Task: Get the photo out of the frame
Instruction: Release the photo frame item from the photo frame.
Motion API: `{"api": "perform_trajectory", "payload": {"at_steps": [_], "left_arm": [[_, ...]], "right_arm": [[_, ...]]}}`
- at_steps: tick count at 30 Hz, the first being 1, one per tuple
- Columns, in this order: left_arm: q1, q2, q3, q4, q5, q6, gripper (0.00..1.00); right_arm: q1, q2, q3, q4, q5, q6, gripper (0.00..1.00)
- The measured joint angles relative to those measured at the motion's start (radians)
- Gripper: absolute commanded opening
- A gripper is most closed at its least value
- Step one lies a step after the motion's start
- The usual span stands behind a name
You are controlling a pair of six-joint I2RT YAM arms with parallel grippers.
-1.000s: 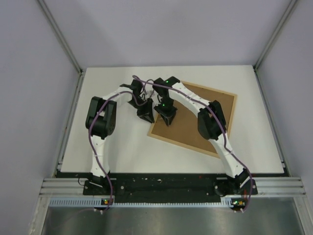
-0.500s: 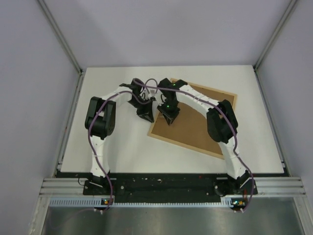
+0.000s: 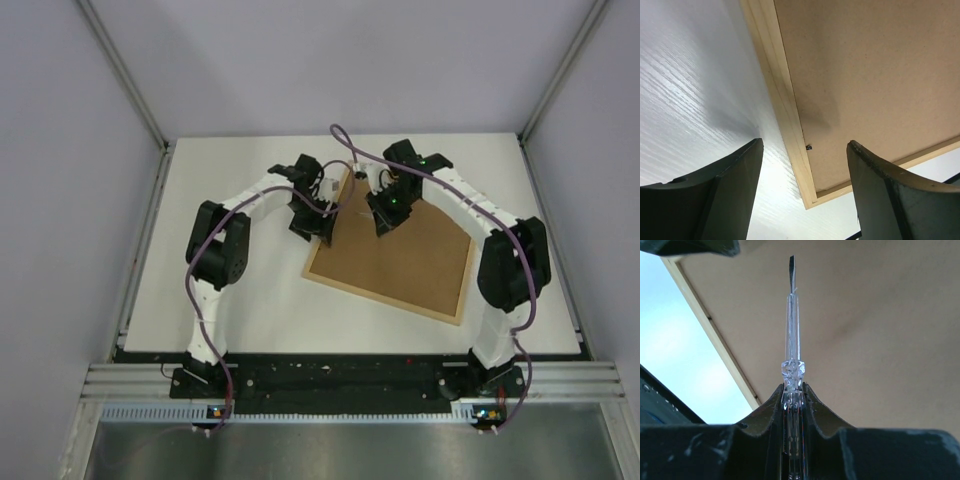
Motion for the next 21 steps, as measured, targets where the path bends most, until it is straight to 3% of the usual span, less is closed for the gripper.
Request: {"api": "perform_trajectory", "payload": {"at_steps": [11, 21], "left_arm": [[-0.079, 0.0, 0.0, -0.034, -0.167, 0.032, 0.71], [-0.116, 0.0, 0.0, -0.064, -0.274, 0.034, 0.56]], "right_arm": [[-0.043, -0.06, -0.155, 0.056, -0.039, -0.007, 0.0], [-0.057, -0.067, -0.212, 0.104, -0.068, -0.01, 0.0]]}}
